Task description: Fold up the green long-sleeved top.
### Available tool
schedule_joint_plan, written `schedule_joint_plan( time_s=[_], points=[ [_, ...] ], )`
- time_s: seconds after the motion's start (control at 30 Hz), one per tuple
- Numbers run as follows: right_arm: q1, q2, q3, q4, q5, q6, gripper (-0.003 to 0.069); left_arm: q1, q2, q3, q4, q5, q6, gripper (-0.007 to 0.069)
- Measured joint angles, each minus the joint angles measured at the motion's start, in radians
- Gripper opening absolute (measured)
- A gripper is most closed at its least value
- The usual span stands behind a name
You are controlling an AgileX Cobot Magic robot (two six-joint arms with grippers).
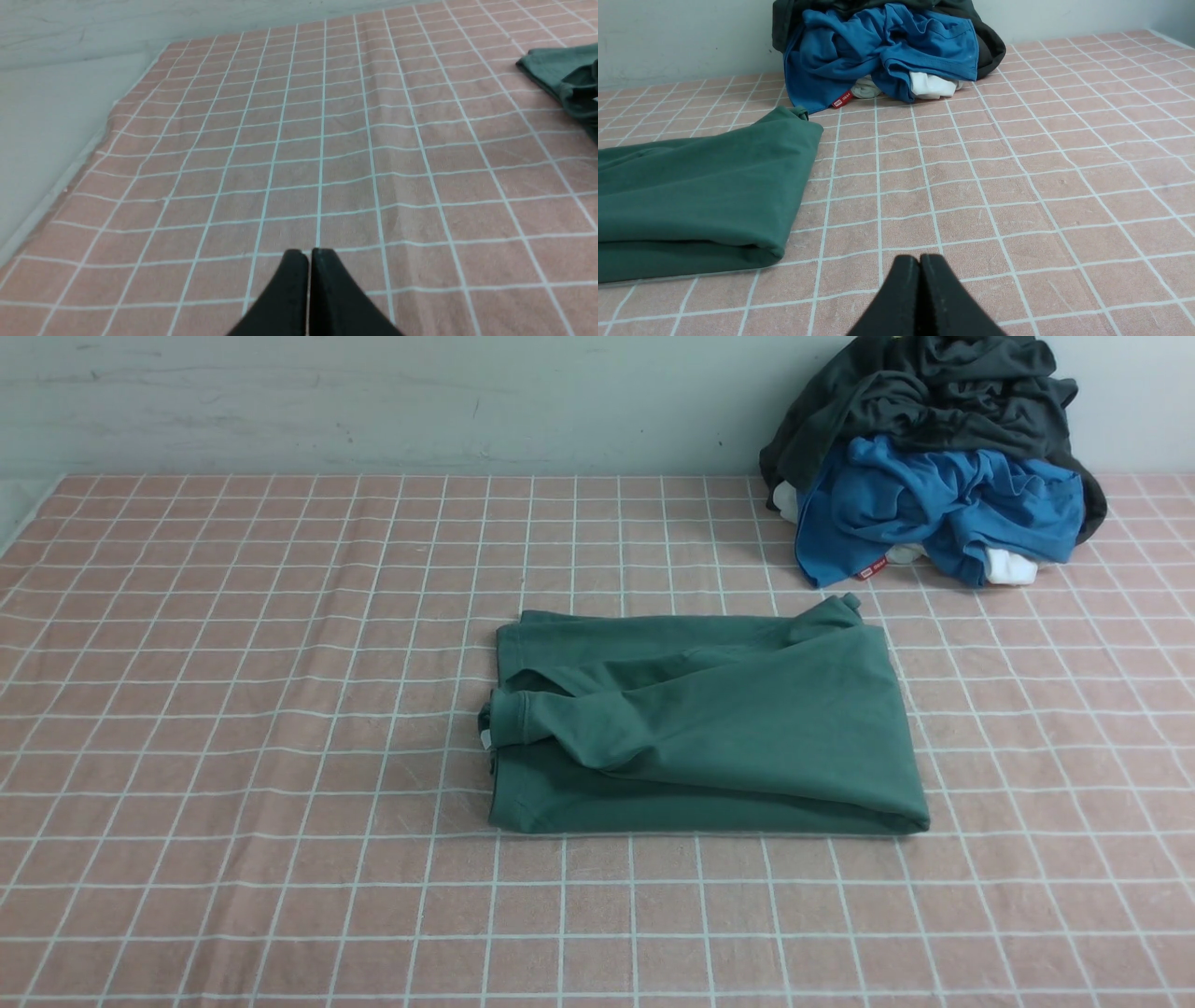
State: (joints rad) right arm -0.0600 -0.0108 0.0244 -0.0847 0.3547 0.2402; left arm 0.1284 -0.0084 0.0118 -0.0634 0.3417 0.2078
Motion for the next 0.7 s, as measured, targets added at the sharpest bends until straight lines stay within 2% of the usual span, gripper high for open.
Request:
schedule_joint_plan(
  time_s=[0.23,0.4,0.57,0.7],
  points=[
    [0.000,0.000,0.000,0.000,0.000,0.000,-0.0014,0.001,-0.002,0.007,0.011,0.002,-0.079,-0.0003],
    [0.000,0.000,0.000,0.000,0.000,0.000,-0.0014,-0.001,-0.002,0.007,0.013,0.002,-0.084,-0.0003],
    [0.000,0.000,-0.001,0.000,0.000,0.000,-0.0014,-0.036,-0.002,0.007,0.015,0.002,-0.096,-0.0003],
    [0.000,0.000,-0.001,0.000,0.000,0.000,-0.0014,-0.059,-0.002,0.007,0.015,0.002,-0.158,-0.0003]
  ],
)
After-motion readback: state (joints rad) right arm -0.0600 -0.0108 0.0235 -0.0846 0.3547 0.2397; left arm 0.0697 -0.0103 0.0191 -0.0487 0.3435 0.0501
